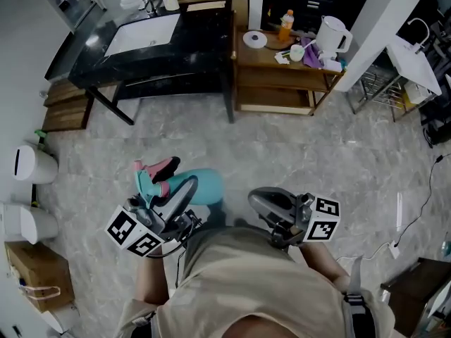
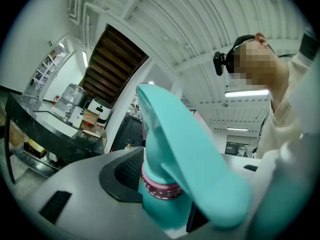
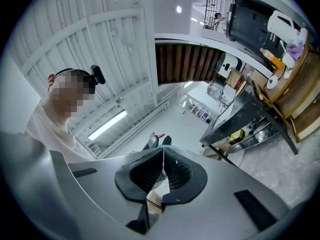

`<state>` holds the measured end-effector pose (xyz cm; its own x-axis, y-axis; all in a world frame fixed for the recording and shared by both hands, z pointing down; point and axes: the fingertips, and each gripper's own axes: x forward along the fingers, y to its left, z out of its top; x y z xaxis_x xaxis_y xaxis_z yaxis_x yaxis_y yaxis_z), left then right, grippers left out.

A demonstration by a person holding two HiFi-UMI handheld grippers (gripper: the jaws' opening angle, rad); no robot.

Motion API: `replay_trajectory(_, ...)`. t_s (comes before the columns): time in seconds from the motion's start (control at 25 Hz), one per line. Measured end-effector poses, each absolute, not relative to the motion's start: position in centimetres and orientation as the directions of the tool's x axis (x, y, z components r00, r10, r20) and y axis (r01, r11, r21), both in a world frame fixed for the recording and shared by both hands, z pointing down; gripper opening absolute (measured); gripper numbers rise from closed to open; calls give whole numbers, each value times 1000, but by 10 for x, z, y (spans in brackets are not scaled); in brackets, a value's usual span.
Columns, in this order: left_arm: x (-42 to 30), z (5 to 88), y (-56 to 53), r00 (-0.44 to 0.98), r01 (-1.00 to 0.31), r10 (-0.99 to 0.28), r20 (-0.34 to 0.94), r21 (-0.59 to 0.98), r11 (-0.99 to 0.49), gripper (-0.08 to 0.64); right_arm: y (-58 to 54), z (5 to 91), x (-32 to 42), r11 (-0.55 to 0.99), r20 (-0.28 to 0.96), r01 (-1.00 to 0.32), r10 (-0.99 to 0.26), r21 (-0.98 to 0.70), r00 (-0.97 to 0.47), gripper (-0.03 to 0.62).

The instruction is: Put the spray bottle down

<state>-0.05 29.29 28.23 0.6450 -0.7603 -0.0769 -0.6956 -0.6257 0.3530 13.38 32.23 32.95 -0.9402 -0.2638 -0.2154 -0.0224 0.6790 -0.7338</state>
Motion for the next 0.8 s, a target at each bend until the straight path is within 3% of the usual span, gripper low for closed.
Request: replay_trajectory(0.8, -59, 293, 217, 684, -626, -718, -125, 404, -667, 244, 263, 334, 88, 665, -116, -144, -330, -733, -937, 21)
